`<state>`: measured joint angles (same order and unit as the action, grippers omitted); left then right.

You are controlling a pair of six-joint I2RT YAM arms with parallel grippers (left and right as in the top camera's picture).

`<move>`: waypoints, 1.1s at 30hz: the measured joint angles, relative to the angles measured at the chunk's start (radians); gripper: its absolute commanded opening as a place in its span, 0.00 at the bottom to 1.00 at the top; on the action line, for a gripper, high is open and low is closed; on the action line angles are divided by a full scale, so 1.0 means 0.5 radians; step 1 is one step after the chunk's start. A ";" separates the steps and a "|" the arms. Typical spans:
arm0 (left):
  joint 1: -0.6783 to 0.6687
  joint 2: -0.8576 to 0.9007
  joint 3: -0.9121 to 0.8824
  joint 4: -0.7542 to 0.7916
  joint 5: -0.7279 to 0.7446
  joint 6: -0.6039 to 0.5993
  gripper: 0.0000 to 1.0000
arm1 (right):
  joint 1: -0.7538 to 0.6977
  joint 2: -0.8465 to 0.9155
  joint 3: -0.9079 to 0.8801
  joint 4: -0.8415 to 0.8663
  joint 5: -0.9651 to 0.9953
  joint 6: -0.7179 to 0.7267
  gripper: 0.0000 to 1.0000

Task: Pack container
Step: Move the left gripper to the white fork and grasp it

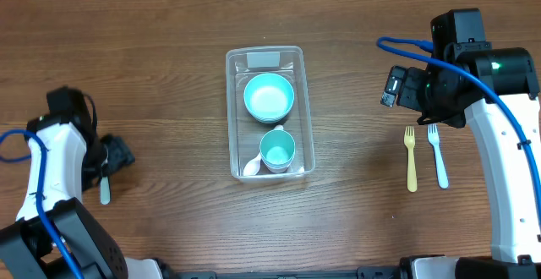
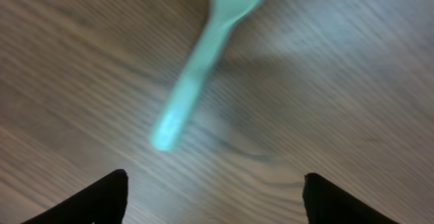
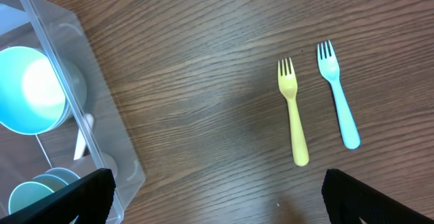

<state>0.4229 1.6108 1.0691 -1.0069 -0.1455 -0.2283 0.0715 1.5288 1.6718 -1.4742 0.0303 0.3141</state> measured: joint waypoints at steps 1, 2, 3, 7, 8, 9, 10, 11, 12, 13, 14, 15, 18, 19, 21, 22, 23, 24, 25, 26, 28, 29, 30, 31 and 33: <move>0.029 0.000 -0.053 0.050 -0.028 0.041 0.87 | 0.001 0.000 0.000 0.000 -0.002 0.000 1.00; 0.063 0.000 -0.103 0.114 -0.050 0.095 0.90 | 0.000 0.000 0.000 0.002 -0.001 0.000 1.00; 0.091 0.000 -0.128 0.150 -0.065 0.148 0.93 | 0.001 0.000 0.000 0.002 -0.001 0.001 1.00; 0.193 -0.001 -0.137 0.240 -0.127 0.249 0.95 | 0.000 0.000 0.000 0.000 -0.001 -0.001 1.00; 0.221 -0.001 -0.137 0.256 -0.153 0.256 0.95 | 0.001 0.000 0.000 0.002 0.000 -0.001 1.00; 0.257 -0.001 -0.137 0.275 -0.184 0.262 0.95 | 0.000 0.000 0.000 0.000 -0.001 0.000 1.00; 0.297 0.000 -0.137 0.290 -0.210 0.256 0.94 | 0.001 0.000 0.000 0.001 -0.001 0.000 1.00; 0.328 -0.001 -0.137 0.307 -0.225 0.247 0.93 | 0.001 0.000 0.000 0.002 -0.001 0.000 1.00; 0.362 0.000 -0.137 0.338 -0.242 0.242 0.93 | 0.001 0.000 0.000 -0.001 -0.001 -0.001 1.00; 0.391 0.000 -0.137 0.365 -0.250 0.238 0.93 | 0.000 0.000 0.000 0.001 -0.001 -0.001 1.00; 0.413 -0.001 -0.137 0.399 -0.258 0.233 0.93 | 0.001 0.000 0.000 0.001 -0.001 -0.001 1.00; 0.424 -0.001 -0.137 0.426 -0.264 0.232 0.93 | 0.001 0.000 0.000 0.000 -0.001 -0.001 1.00; 0.431 0.000 -0.137 0.526 -0.271 0.266 0.88 | 0.000 0.000 0.000 0.000 -0.001 0.001 1.00; 0.431 0.000 -0.137 0.559 -0.262 0.309 0.87 | 0.000 0.000 0.000 0.001 -0.001 0.000 1.00; 0.431 0.000 -0.137 0.613 -0.236 0.380 0.89 | 0.000 0.000 0.000 0.001 -0.001 -0.001 1.00; 0.431 0.003 -0.137 0.632 -0.223 0.414 0.89 | 0.001 0.000 0.000 0.001 0.000 -0.001 1.00; 0.431 0.011 -0.137 0.639 -0.219 0.426 0.90 | 0.001 0.000 0.000 0.000 -0.001 0.000 1.00; 0.431 0.049 -0.137 0.650 -0.210 0.454 0.91 | 0.000 0.000 0.000 0.001 -0.001 0.000 1.00; 0.431 0.079 -0.137 0.654 -0.208 0.467 0.91 | 0.001 0.000 0.000 0.000 0.000 -0.001 1.00; 0.431 0.121 -0.137 0.665 -0.197 0.478 0.91 | 0.001 0.000 0.000 0.000 0.000 -0.001 1.00; 0.431 0.231 -0.137 0.674 -0.175 0.495 0.91 | 0.000 0.000 0.000 0.001 -0.001 0.000 1.00; 0.431 0.290 -0.137 0.681 -0.146 0.507 0.90 | 0.001 0.000 0.000 0.002 0.000 -0.001 1.00; 0.431 0.319 -0.129 0.693 -0.127 0.516 0.89 | 0.000 0.000 0.000 0.001 -0.001 -0.001 1.00; 0.433 0.323 -0.128 0.704 -0.105 0.517 0.86 | 0.001 0.000 0.000 0.000 -0.001 0.000 1.00; 0.433 0.332 -0.125 0.712 -0.043 0.525 0.79 | 0.001 0.000 0.000 0.002 -0.001 0.000 1.00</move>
<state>0.6395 1.7767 1.0065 -0.6510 -0.1673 0.0341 0.0719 1.5288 1.6718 -1.4734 0.0299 0.3141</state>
